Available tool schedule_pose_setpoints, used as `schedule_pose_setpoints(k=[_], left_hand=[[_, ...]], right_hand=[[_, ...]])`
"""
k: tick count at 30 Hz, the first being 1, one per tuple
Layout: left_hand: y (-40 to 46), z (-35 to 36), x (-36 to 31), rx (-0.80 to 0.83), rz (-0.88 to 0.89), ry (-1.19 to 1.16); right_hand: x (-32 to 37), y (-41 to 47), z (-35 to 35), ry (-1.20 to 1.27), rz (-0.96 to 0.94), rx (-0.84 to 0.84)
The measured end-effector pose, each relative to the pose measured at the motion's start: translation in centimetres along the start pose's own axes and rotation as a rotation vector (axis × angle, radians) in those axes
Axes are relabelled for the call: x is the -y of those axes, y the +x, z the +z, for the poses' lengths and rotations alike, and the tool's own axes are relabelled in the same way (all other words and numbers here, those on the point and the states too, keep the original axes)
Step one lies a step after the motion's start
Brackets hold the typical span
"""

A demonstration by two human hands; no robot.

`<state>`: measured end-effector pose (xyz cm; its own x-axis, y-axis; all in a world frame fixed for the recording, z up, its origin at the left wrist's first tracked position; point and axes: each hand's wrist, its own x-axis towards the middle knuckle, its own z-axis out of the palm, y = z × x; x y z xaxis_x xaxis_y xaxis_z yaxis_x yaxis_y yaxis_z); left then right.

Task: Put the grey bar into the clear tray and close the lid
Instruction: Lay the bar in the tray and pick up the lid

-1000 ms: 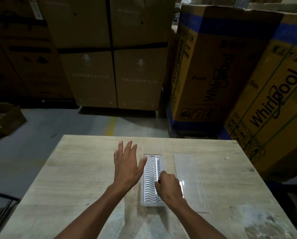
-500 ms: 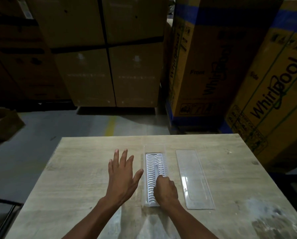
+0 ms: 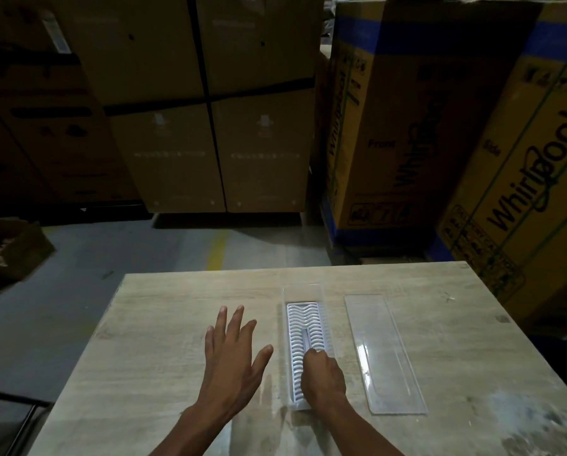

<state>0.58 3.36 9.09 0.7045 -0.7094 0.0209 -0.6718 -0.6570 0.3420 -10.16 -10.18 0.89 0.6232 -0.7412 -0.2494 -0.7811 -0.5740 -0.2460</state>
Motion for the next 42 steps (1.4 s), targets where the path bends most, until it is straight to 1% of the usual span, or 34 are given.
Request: schedule_pose_setpoints(k=[4, 8, 10, 14, 16, 18, 21, 23, 25, 33, 36, 38, 39, 41, 42], left_hand=[[-0.1, 0.1, 0.2, 0.015, -0.004, 0.014], [-0.3, 0.2, -0.3, 0.031, 0.002, 0.020], [-0.4, 0.4, -0.5, 0.040, 0.011, 0.009], [-0.4, 1.1, -0.9, 0.063, 0.016, -0.009], [-0.4, 1.4, -1.3, 0.087, 0.023, -0.005], [-0.5, 1.6, -1.4, 0.112, 0.031, -0.002], [-0.6, 1.7, -1.6, 0.104, 0.041, -0.038], [-0.6, 1.7, -1.7, 0.112, 0.043, -0.044], [-0.6, 1.8, -1.9, 0.121, 0.048, -0.046], [-1.1, 2.2, -2.5, 0.170, 0.051, -0.104], [-1.3, 2.5, -2.4, 0.204, 0.045, -0.138], [-1.3, 2.6, -2.5, 0.244, 0.037, -0.192], [-1.3, 2.5, -2.8, 0.263, 0.037, -0.210], [-1.3, 2.6, -3.2, 0.282, 0.056, -0.203], [-1.1, 2.9, -3.4, 0.279, 0.069, -0.205]], right_hand=[[0.0, -0.1, 0.2, -0.035, -0.024, 0.013], [0.2, -0.2, 0.0, -0.045, -0.045, -0.024], [0.3, -0.1, -1.2, 0.003, -0.048, -0.085], [-1.7, 0.6, -4.0, 0.164, 0.005, -0.309], [-3.8, 0.6, -4.4, 0.225, 0.057, -0.346], [-6.2, 0.1, -3.8, 0.193, 0.123, -0.296], [-9.4, -1.1, -1.8, 0.016, 0.195, -0.164], [-10.4, -2.1, -0.7, 0.004, 0.254, -0.065], [-10.7, -2.6, 0.0, -0.001, 0.253, -0.013], [-11.0, -2.6, -1.1, -0.055, 0.176, -0.012], [-10.9, -2.4, -1.9, -0.055, 0.152, -0.066], [-10.7, -1.9, -3.3, 0.030, 0.164, -0.165], [-10.6, -1.7, -4.3, 0.127, 0.191, -0.229], [-10.5, -0.9, -6.1, 0.385, 0.286, -0.379], [-10.4, -0.4, -6.9, 0.532, 0.330, -0.427]])
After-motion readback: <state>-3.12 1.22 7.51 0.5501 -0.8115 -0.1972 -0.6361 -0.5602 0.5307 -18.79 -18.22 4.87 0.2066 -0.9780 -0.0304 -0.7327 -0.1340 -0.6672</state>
